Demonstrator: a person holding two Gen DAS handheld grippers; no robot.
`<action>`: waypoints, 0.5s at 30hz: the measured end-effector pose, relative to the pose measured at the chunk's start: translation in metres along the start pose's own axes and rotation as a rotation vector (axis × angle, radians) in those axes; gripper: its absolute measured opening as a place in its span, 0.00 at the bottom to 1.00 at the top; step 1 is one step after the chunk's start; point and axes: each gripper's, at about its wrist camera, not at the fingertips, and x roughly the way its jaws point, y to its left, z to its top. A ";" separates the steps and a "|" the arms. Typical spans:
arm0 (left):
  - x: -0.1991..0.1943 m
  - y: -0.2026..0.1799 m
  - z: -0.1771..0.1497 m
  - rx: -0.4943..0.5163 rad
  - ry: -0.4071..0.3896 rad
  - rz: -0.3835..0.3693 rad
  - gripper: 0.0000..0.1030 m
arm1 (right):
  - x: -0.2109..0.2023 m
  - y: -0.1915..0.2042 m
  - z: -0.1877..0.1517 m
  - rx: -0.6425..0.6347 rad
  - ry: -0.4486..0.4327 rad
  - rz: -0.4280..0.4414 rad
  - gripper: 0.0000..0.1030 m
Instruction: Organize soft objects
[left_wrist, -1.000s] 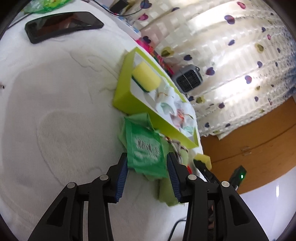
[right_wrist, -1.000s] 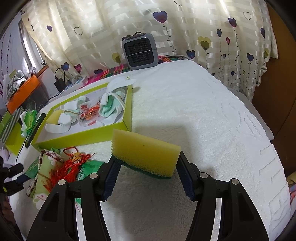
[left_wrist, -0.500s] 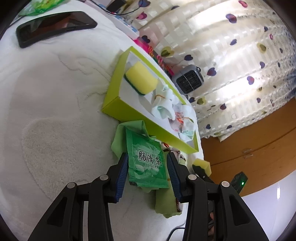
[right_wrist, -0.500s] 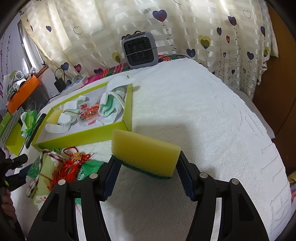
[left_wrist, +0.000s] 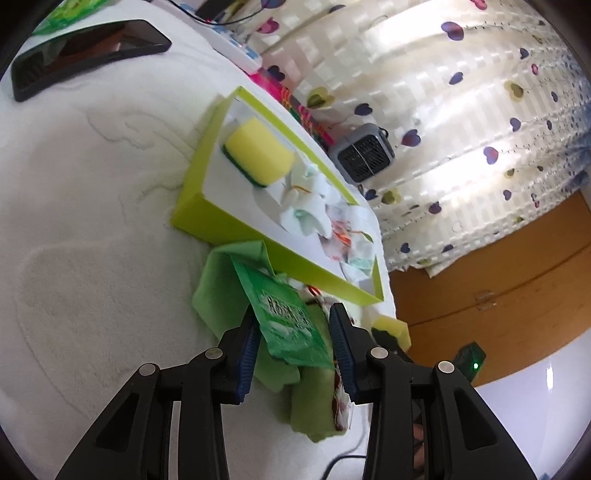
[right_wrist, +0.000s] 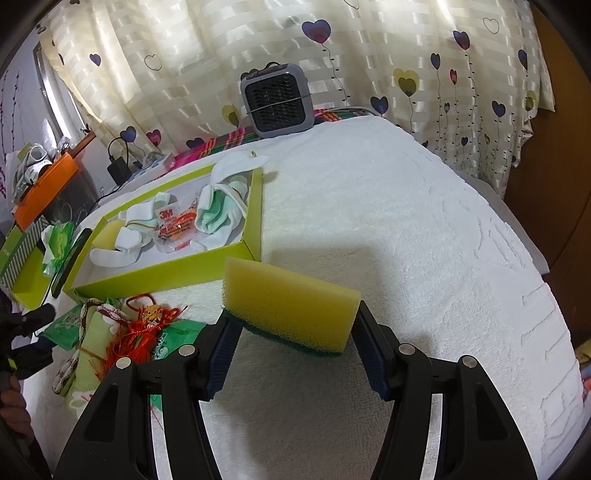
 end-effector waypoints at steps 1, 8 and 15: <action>0.000 0.000 0.001 0.000 0.000 0.005 0.34 | 0.001 0.000 0.000 0.000 0.000 0.000 0.59; 0.006 0.002 0.001 0.003 0.010 0.074 0.15 | -0.001 -0.001 -0.001 -0.001 -0.002 0.002 0.59; 0.000 0.001 0.000 0.027 0.001 0.089 0.08 | -0.003 0.002 -0.001 -0.015 -0.005 -0.001 0.59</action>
